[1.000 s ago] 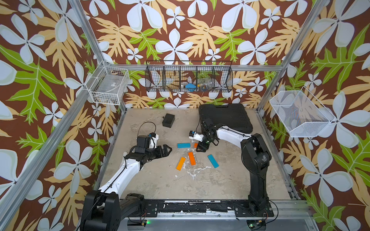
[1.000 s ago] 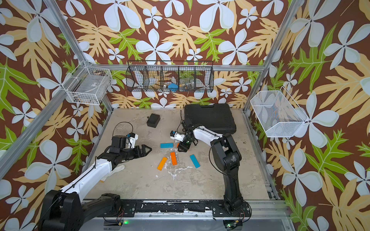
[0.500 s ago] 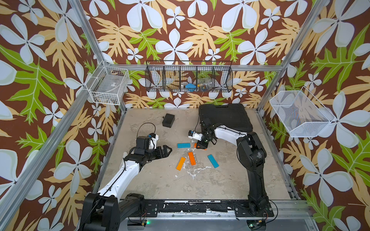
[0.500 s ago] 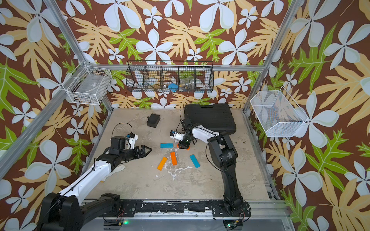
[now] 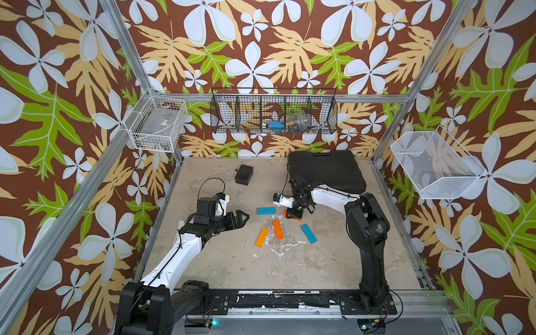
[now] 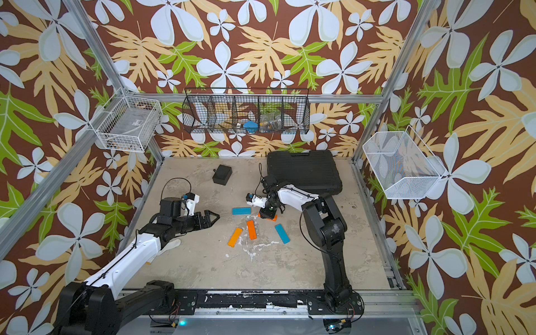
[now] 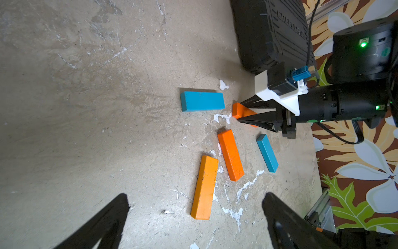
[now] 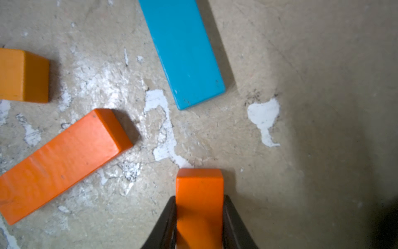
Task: Assemble the number 7 with building blocks
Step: Assemble the building block at the center of the board.
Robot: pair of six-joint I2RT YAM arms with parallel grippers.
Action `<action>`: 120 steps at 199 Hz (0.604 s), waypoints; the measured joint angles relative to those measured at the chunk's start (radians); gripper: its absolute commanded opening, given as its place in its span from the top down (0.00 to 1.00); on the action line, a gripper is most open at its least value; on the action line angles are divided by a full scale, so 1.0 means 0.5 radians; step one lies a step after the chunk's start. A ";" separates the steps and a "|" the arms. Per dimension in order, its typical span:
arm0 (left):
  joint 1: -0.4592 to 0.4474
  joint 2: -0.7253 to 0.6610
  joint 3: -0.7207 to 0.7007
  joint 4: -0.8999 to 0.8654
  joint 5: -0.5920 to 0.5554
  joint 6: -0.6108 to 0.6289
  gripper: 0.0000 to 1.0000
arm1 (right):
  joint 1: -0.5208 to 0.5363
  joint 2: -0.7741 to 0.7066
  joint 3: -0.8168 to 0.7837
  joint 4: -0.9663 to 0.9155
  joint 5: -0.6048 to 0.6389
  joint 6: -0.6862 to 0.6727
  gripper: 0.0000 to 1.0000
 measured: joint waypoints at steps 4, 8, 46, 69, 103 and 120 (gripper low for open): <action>0.000 0.002 0.000 0.003 0.005 -0.001 0.00 | 0.005 0.018 0.024 -0.006 -0.005 0.000 0.78; 0.000 0.003 0.000 0.005 0.008 -0.001 0.00 | 0.008 0.035 0.047 -0.014 -0.010 -0.001 0.79; 0.000 0.004 0.000 0.011 0.041 -0.008 0.00 | 0.018 0.184 0.253 -0.043 -0.062 -0.016 0.80; 0.000 -0.016 0.000 0.008 0.048 -0.008 0.00 | 0.015 0.201 0.274 -0.064 -0.081 -0.040 0.80; 0.000 -0.018 0.000 0.007 0.049 -0.007 0.00 | 0.016 0.240 0.324 -0.066 -0.109 -0.045 0.83; 0.000 -0.011 0.000 0.005 0.049 -0.006 0.00 | 0.016 0.243 0.317 -0.056 -0.120 -0.047 0.82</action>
